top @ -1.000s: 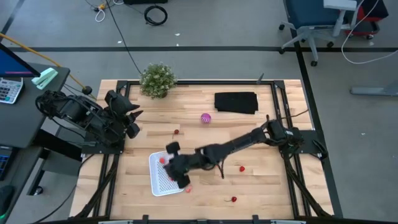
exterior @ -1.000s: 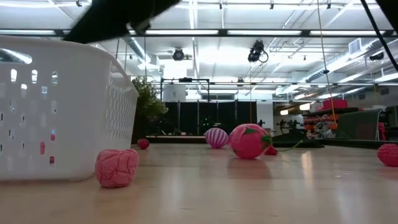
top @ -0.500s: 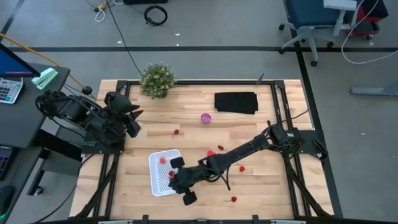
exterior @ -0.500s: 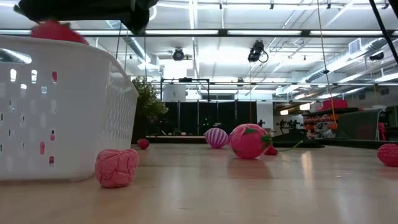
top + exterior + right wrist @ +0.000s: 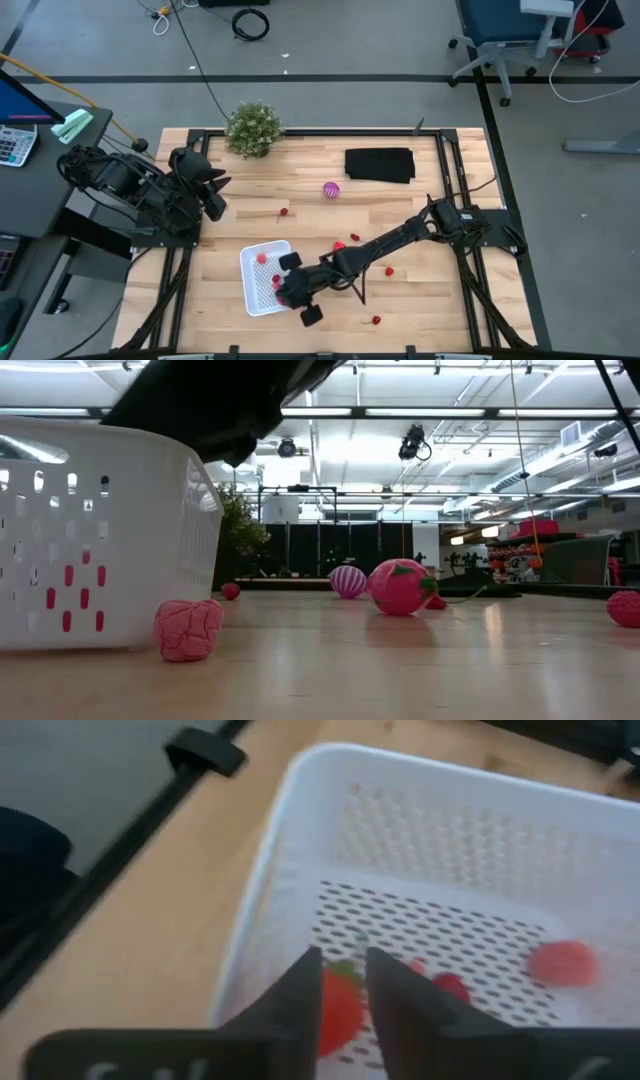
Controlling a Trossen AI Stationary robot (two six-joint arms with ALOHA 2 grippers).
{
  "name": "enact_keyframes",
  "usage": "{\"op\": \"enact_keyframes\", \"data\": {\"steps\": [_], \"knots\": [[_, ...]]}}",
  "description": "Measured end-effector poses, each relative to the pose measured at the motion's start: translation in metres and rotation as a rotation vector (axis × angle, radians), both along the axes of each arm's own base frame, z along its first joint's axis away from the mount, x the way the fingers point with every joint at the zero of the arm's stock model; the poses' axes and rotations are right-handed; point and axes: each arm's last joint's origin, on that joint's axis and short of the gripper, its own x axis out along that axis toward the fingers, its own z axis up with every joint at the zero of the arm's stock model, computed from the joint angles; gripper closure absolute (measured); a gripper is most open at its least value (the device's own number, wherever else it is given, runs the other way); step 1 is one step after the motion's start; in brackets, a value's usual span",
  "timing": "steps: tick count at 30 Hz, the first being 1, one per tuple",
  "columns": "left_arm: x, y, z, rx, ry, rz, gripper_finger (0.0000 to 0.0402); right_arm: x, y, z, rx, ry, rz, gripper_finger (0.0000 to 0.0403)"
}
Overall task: Pick and placing Produce into tupperware
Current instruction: Put the top left strawberry into the white bin, then put the lychee into the white bin
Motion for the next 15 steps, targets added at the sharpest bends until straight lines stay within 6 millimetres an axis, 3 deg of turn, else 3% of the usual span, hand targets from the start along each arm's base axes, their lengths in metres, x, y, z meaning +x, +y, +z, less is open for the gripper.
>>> {"op": "enact_keyframes", "data": {"steps": [6,11,15], "knots": [[0.0,0.0,0.0,0.01,0.023,-0.025,0.0292,-0.004,0.007,0.01,0.006,-0.025,0.033,0.0241],[0.0,-0.001,-0.001,-0.015,0.037,-0.043,0.0292,-0.019,0.016,0.053,0.026,-0.097,0.058,0.0221],[0.0,-0.001,-0.002,-0.035,0.049,-0.054,0.0292,-0.043,0.021,0.081,0.032,-0.033,0.068,0.0223]]}}
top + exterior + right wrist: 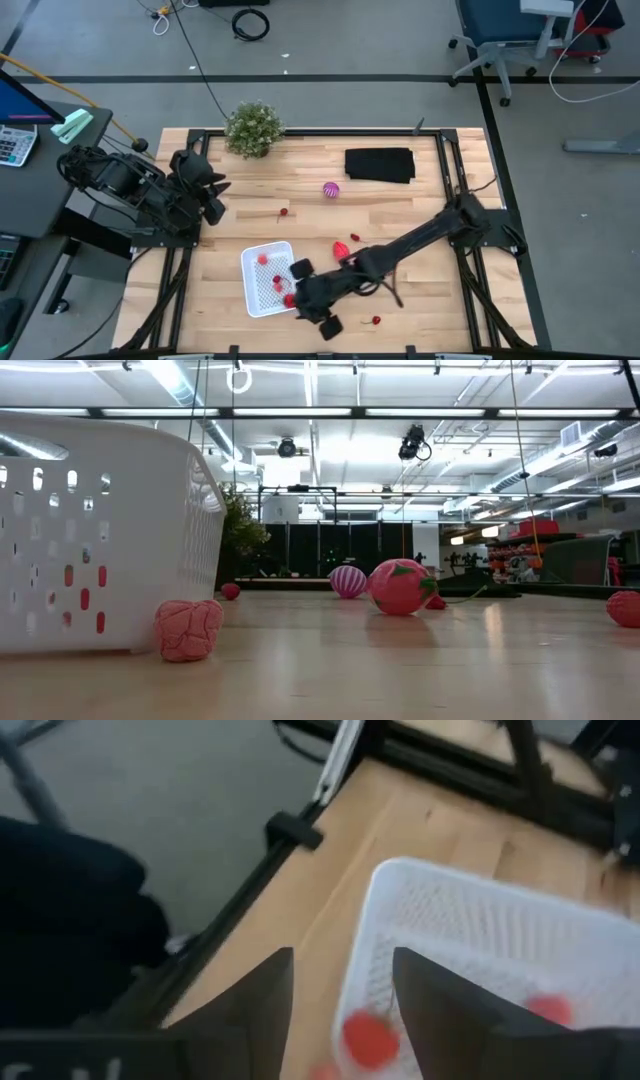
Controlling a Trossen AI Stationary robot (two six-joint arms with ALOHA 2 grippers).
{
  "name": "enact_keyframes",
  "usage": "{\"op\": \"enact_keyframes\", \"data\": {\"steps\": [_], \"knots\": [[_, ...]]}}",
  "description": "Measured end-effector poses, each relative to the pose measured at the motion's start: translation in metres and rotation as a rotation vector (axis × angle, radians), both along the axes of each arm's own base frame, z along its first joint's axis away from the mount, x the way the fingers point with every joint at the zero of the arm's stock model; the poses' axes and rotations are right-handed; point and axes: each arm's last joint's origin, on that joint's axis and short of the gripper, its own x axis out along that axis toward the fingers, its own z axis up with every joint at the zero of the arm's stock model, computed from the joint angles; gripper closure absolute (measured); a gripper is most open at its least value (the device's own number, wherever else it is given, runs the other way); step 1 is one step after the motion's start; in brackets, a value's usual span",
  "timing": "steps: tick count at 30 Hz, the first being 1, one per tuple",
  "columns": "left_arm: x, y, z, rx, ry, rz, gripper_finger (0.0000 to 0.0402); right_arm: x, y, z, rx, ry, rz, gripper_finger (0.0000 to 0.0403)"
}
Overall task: Pick and placing Produce into tupperware
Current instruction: Put the lychee into the white bin
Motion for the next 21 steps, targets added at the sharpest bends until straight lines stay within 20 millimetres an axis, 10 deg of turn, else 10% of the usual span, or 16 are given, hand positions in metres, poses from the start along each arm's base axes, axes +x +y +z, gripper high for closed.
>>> {"op": "enact_keyframes", "data": {"steps": [8,15,21], "knots": [[0.0,0.0,0.0,-0.012,0.001,0.0,0.0292,-0.039,0.019,-0.017,-0.113,0.292,-0.169,0.0241],[0.004,-0.003,-0.002,-0.011,0.018,-0.005,0.0292,-0.019,0.047,-0.08,-0.157,0.255,-0.13,0.0254],[0.014,-0.008,-0.007,-0.002,0.052,-0.009,0.0292,-0.001,0.027,-0.082,-0.077,0.252,-0.162,0.0262]]}}
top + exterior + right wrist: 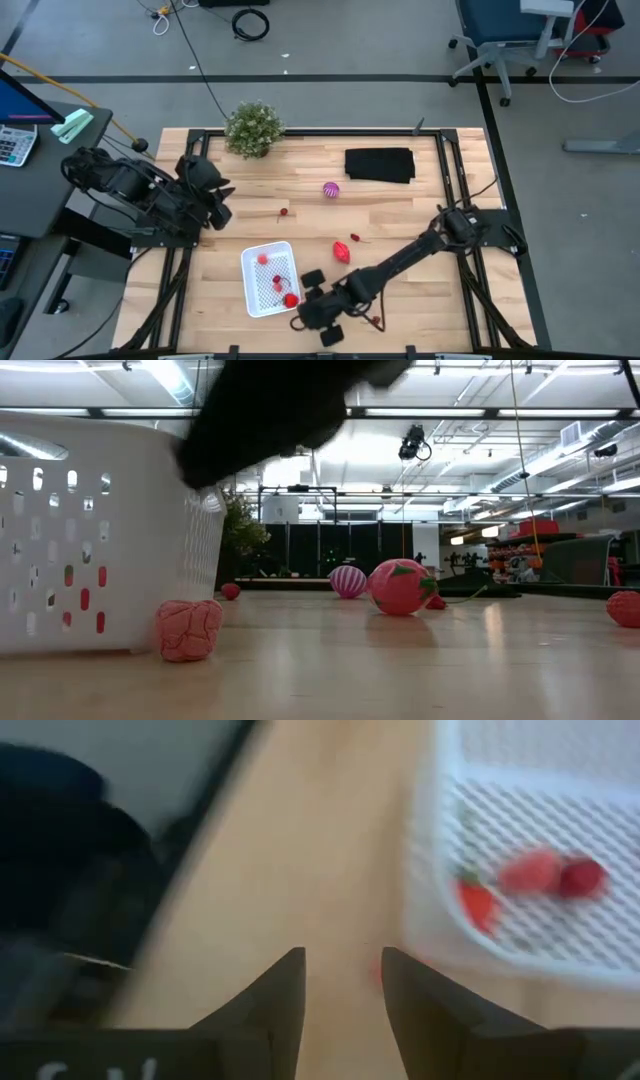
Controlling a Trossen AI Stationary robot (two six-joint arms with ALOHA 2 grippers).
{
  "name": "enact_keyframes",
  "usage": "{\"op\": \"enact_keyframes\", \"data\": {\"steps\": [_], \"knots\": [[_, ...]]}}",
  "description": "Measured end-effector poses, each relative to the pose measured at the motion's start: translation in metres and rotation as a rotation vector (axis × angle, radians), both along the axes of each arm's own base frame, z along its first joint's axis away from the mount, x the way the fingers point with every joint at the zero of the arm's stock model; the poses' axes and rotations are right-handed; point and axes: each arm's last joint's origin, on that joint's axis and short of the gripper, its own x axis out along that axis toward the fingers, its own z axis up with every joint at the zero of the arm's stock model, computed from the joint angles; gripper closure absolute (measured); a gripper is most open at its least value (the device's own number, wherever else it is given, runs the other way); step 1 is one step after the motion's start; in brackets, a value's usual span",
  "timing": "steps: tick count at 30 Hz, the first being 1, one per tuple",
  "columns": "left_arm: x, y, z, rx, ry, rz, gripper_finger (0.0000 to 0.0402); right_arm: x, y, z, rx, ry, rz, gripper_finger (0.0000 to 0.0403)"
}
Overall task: Pick and placing Produce into tupperware
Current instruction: Put the lychee into the white bin
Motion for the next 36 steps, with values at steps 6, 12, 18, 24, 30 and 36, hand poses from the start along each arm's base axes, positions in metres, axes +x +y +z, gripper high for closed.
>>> {"op": "enact_keyframes", "data": {"steps": [6,12,18,24,30,36], "knots": [[0.013,-0.008,-0.007,0.031,0.063,-0.031,0.0292,0.01,-0.019,-0.017,-0.029,0.039,-0.073,0.0263],[0.022,-0.012,-0.012,0.062,0.109,-0.051,0.0292,0.011,-0.019,-0.034,-0.042,0.081,-0.072,0.0263],[0.024,-0.014,-0.014,0.054,0.119,-0.056,0.0292,0.017,-0.016,-0.041,0.008,0.055,-0.107,0.0263],[0.024,-0.014,-0.014,0.053,0.115,-0.056,0.0292,0.027,-0.012,-0.062,0.053,0.008,-0.125,0.0263],[0.024,-0.014,-0.014,0.05,0.113,-0.055,0.0292,0.026,-0.013,-0.064,0.045,0.007,-0.2,0.0315],[0.024,-0.014,-0.014,0.051,0.113,-0.056,0.0292,0.018,-0.012,-0.03,0.051,-0.017,-0.188,0.0373]]}}
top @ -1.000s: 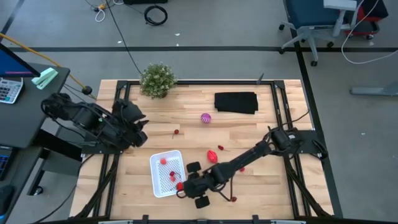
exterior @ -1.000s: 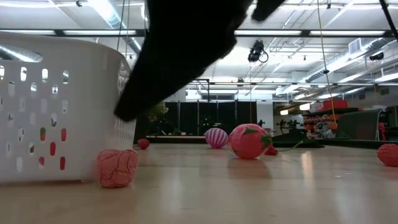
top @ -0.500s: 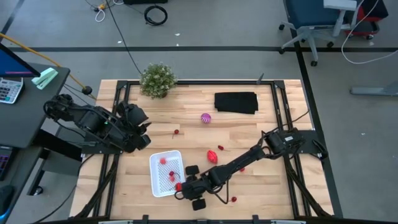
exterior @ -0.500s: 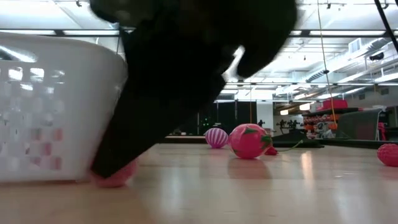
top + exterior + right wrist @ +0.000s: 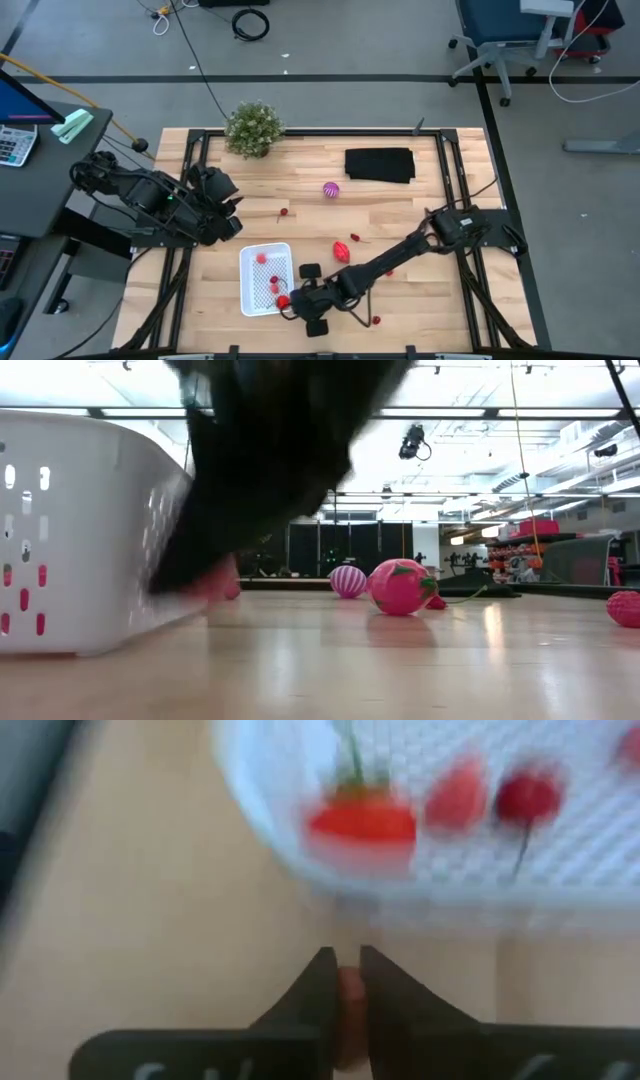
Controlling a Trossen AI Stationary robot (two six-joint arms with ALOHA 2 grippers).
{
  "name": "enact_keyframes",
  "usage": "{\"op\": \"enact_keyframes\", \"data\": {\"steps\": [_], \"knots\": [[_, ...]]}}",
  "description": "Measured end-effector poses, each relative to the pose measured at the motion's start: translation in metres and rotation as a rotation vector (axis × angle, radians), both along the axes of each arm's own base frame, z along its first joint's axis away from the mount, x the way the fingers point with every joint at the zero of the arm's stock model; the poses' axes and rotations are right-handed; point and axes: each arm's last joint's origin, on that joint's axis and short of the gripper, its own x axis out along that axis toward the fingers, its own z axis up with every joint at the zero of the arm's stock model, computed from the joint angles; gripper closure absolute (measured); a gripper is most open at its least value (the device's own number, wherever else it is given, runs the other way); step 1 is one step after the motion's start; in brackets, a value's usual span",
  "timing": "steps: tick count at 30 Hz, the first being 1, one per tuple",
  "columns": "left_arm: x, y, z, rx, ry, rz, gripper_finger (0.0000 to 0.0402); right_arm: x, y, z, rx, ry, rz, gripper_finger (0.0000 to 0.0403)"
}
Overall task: Pick and placing Produce into tupperware
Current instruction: Put the lychee into the white bin, then put the top left cherry into the white bin
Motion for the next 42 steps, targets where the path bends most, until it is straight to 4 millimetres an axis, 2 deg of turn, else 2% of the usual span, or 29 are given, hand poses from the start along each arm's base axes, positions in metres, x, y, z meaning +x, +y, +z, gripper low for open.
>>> {"op": "enact_keyframes", "data": {"steps": [6,10,12,14,16,20,26,34,39,42], "knots": [[0.0,0.0,0.0,0.0,0.0,0.001,0.0292,-0.025,0.0,0.064,-0.067,-0.059,-0.065,0.0365],[0.0,0.0,0.0,-0.007,-0.007,0.009,0.0292,-0.03,-0.003,0.118,-0.088,-0.295,-0.12,0.0373],[0.001,0.0,0.0,-0.012,-0.015,0.009,0.0292,-0.022,0.0,0.133,-0.042,-0.428,-0.047,0.0372],[0.002,-0.001,0.001,-0.021,-0.033,0.011,0.0292,-0.007,0.004,0.128,0.015,-0.523,0.098,0.0366],[0.005,-0.002,0.002,-0.039,-0.066,0.011,0.0292,0.007,0.005,0.109,0.071,-0.558,0.18,0.0355],[0.01,-0.005,0.005,-0.071,-0.127,0.011,0.0292,0.026,-0.002,0.062,0.117,-0.484,0.128,0.0337],[0.013,-0.007,0.007,-0.094,-0.171,0.01,0.0292,0.04,-0.022,0.027,0.088,-0.402,0.072,0.0324],[0.014,-0.007,0.007,-0.062,-0.151,-0.028,0.0292,0.048,-0.052,0.028,0.061,-0.36,0.016,0.0278],[0.014,-0.005,0.008,-0.038,-0.134,-0.043,0.0284,0.048,-0.056,0.028,0.062,-0.349,0.01,0.0235],[0.015,-0.002,0.007,-0.02,-0.114,-0.04,0.027,0.043,-0.057,0.04,0.06,-0.33,0.009,0.0217]]}}
